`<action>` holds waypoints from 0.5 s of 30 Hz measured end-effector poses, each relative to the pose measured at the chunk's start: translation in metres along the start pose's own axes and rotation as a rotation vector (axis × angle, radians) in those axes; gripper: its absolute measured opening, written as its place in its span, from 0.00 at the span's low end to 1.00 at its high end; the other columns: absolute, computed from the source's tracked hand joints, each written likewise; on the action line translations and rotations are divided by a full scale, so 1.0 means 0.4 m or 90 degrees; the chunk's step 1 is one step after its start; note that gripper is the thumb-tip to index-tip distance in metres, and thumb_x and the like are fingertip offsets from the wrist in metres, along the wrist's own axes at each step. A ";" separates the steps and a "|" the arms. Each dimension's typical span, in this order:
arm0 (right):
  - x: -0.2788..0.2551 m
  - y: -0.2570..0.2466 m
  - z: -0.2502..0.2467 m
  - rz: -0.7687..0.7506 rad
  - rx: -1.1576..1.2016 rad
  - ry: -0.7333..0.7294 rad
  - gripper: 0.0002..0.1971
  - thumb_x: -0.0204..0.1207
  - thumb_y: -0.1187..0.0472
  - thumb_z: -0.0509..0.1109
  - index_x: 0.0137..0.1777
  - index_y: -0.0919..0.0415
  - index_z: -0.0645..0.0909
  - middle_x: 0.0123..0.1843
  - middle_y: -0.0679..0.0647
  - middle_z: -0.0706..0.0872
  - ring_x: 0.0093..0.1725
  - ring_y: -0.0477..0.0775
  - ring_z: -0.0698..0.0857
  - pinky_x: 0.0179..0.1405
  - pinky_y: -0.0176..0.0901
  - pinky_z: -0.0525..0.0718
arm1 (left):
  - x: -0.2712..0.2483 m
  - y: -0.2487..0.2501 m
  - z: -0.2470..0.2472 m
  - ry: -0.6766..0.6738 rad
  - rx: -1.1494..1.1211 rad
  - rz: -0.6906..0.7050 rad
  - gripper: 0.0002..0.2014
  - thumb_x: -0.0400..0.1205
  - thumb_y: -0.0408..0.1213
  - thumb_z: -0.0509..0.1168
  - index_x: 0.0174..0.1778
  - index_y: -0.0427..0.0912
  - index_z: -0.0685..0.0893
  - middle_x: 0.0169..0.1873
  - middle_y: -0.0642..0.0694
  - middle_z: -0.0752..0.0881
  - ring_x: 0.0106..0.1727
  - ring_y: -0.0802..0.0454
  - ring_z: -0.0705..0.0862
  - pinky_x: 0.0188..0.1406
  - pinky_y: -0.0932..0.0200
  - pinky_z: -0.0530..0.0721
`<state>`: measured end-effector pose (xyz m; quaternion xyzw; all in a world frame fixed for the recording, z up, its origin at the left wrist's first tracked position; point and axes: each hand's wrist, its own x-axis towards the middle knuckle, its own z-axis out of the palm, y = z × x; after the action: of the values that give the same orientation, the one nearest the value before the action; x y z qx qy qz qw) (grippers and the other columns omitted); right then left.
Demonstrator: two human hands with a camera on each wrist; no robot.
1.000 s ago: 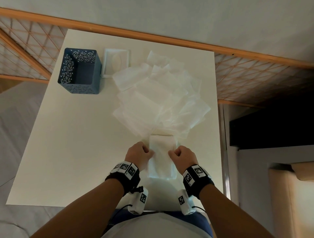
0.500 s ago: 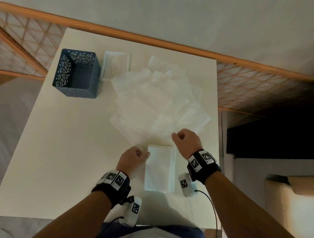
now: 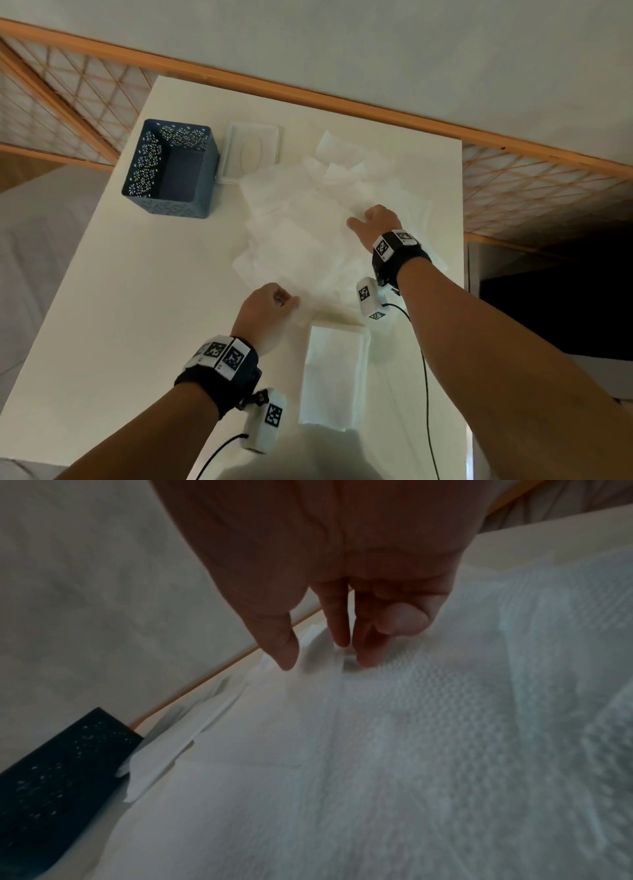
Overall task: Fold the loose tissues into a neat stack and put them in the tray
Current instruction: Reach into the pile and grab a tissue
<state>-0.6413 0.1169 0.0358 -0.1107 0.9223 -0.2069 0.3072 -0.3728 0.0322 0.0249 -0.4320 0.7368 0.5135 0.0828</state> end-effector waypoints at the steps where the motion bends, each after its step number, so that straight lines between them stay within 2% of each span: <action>1: -0.002 -0.001 0.003 -0.010 0.006 0.010 0.15 0.80 0.49 0.73 0.58 0.60 0.82 0.51 0.54 0.84 0.46 0.59 0.85 0.45 0.45 0.76 | 0.002 0.005 0.001 0.000 -0.002 -0.001 0.09 0.83 0.49 0.70 0.43 0.48 0.85 0.39 0.50 0.90 0.43 0.51 0.87 0.40 0.55 0.77; 2: -0.004 -0.002 0.006 -0.021 0.008 0.017 0.10 0.80 0.52 0.72 0.49 0.59 0.81 0.42 0.52 0.82 0.37 0.56 0.82 0.39 0.43 0.75 | 0.005 0.009 0.003 0.000 -0.005 0.000 0.09 0.83 0.49 0.70 0.43 0.48 0.84 0.39 0.50 0.90 0.43 0.51 0.88 0.41 0.55 0.78; 4: -0.015 -0.004 0.009 -0.029 0.007 0.009 0.07 0.80 0.56 0.70 0.45 0.60 0.81 0.36 0.51 0.81 0.33 0.53 0.79 0.30 0.41 0.72 | 0.012 0.017 0.010 0.000 -0.011 -0.002 0.10 0.83 0.50 0.70 0.43 0.48 0.84 0.39 0.51 0.90 0.44 0.50 0.88 0.42 0.54 0.80; 7: -0.033 -0.008 0.010 -0.041 0.014 0.000 0.08 0.81 0.56 0.69 0.43 0.59 0.78 0.34 0.50 0.79 0.31 0.53 0.77 0.28 0.42 0.70 | 0.019 0.035 0.019 -0.004 -0.013 -0.002 0.10 0.83 0.51 0.70 0.44 0.48 0.84 0.40 0.51 0.90 0.45 0.50 0.88 0.44 0.54 0.81; 11: -0.075 -0.018 0.002 -0.059 0.103 0.009 0.15 0.79 0.56 0.68 0.33 0.55 0.70 0.23 0.41 0.71 0.23 0.46 0.68 0.26 0.41 0.67 | 0.028 0.076 0.022 0.025 0.008 0.019 0.10 0.83 0.52 0.72 0.49 0.50 0.83 0.45 0.55 0.87 0.49 0.56 0.86 0.42 0.61 0.78; 13: -0.097 -0.023 -0.003 -0.069 0.145 0.001 0.14 0.80 0.54 0.69 0.36 0.60 0.75 0.28 0.44 0.78 0.27 0.48 0.74 0.29 0.43 0.72 | 0.032 0.099 0.024 0.042 0.012 0.043 0.15 0.82 0.54 0.73 0.56 0.50 0.80 0.51 0.55 0.85 0.53 0.57 0.85 0.46 0.61 0.79; 15: -0.123 -0.031 -0.007 -0.076 0.194 -0.013 0.12 0.80 0.51 0.70 0.44 0.61 0.81 0.38 0.51 0.86 0.39 0.55 0.86 0.41 0.49 0.86 | 0.039 0.119 0.027 0.065 0.013 0.071 0.24 0.80 0.57 0.75 0.65 0.50 0.77 0.60 0.55 0.82 0.59 0.56 0.84 0.56 0.56 0.83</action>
<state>-0.6035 0.1232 0.0690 -0.1194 0.8689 -0.3611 0.3168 -0.4201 0.0373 0.0439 -0.4149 0.7683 0.4869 0.0205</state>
